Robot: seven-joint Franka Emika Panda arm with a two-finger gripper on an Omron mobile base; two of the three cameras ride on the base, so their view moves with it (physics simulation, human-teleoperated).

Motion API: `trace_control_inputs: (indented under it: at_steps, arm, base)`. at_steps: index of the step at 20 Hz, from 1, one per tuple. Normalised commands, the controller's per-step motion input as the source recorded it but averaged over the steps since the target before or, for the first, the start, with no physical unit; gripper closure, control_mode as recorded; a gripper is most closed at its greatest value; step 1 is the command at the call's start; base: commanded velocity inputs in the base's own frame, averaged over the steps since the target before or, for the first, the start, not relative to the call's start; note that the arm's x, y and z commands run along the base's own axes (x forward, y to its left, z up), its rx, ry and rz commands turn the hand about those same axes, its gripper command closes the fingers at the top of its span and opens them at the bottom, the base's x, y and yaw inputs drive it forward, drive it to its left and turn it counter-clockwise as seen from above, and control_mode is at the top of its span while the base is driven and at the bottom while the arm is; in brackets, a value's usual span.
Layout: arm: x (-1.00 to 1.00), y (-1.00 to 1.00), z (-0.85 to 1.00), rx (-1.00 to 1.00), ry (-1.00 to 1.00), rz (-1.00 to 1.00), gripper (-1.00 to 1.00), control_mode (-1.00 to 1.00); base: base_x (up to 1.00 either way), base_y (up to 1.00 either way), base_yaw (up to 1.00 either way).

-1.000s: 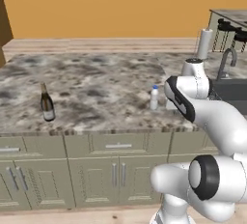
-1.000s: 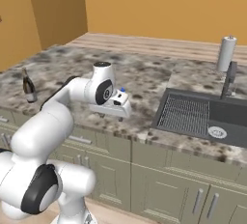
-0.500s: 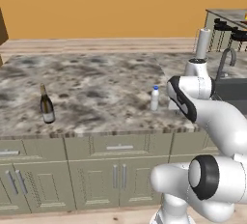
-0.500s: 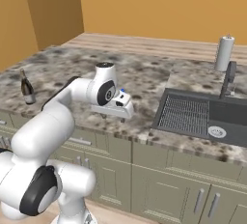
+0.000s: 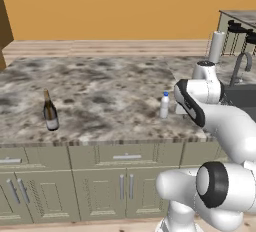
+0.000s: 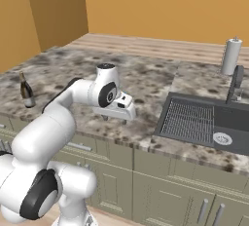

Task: Place the drinks on the dining counter in a tight cluster.

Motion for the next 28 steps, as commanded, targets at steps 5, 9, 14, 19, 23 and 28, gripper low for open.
trace_control_inputs:
  at_steps: [5, 9, 14, 19, 23, 28]
  arm:
    - [0.00, 0.00, 0.00, 0.00, 0.00, 0.00, -1.00, 1.00]
    - [0.00, 0.00, 0.00, 0.00, 0.00, 0.00, -1.00, 1.00]
    - [0.00, 0.00, 0.00, 0.00, 0.00, 0.00, -1.00, 1.00]
    - [0.00, 0.00, 0.00, 0.00, 0.00, 0.00, -1.00, 1.00]
    - [0.00, 0.00, 0.00, 0.00, 0.00, 0.00, -1.00, 1.00]
    - [0.00, 0.00, 0.00, 0.00, 0.00, 0.00, -1.00, 1.00]
  base:
    - [0.34, 0.00, 0.06]
    - [0.03, 0.00, 0.00]
    - [0.40, 0.00, 0.00]
    - [0.55, 0.00, 0.00]
    - [0.14, 0.00, -0.02]
    - [-0.01, 0.00, -0.01]
